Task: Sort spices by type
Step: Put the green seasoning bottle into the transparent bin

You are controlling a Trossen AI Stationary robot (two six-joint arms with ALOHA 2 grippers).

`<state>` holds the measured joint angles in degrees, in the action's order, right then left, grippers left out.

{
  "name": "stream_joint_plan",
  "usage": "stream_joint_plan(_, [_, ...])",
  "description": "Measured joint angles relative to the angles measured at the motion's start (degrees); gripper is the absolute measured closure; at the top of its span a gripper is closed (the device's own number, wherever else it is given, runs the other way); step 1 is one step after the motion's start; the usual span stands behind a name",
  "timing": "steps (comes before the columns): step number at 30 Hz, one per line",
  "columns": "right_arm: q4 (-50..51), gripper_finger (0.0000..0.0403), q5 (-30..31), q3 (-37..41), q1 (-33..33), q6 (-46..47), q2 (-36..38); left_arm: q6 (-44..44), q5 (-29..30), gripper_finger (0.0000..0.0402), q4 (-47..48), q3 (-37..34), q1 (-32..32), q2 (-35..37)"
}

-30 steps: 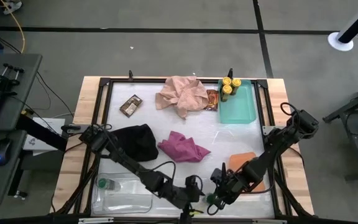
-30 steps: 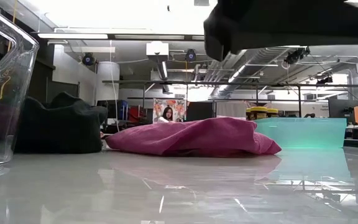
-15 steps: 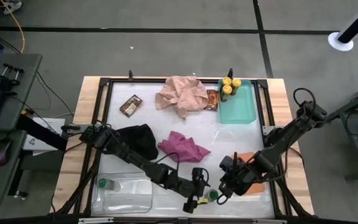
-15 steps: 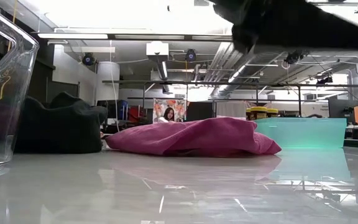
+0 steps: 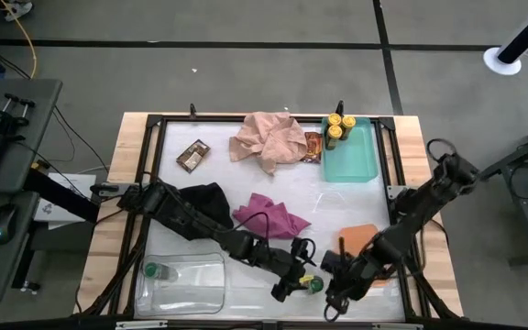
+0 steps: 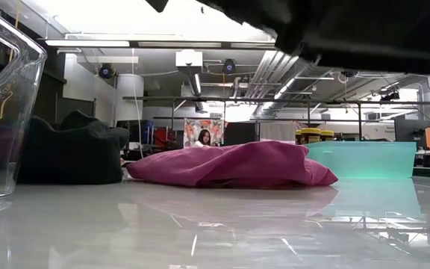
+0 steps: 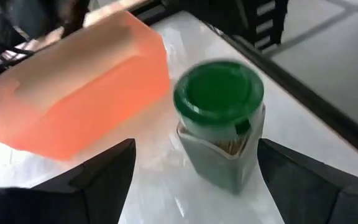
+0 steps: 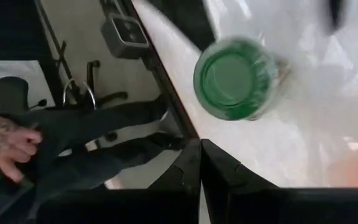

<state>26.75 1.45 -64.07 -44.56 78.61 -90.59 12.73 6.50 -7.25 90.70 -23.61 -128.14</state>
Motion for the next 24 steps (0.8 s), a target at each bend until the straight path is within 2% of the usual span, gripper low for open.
stream_joint_plan(6, [-1.28,0.0403,3.13,0.0,-0.5,3.71,-6.51,2.4,-0.69,0.008,2.1,0.0,0.04,0.0])
stream_joint_plan(17, [5.97,0.0403,7.81,0.0,0.49,0.55,-6.42,-2.11,-1.62,0.008,5.49,0.0,-1.3,0.0])
stream_joint_plan(24, [4.32,0.0403,8.54,0.0,2.94,-5.26,-6.42,-5.64,4.58,0.008,4.83,-0.02,-1.43,0.0])
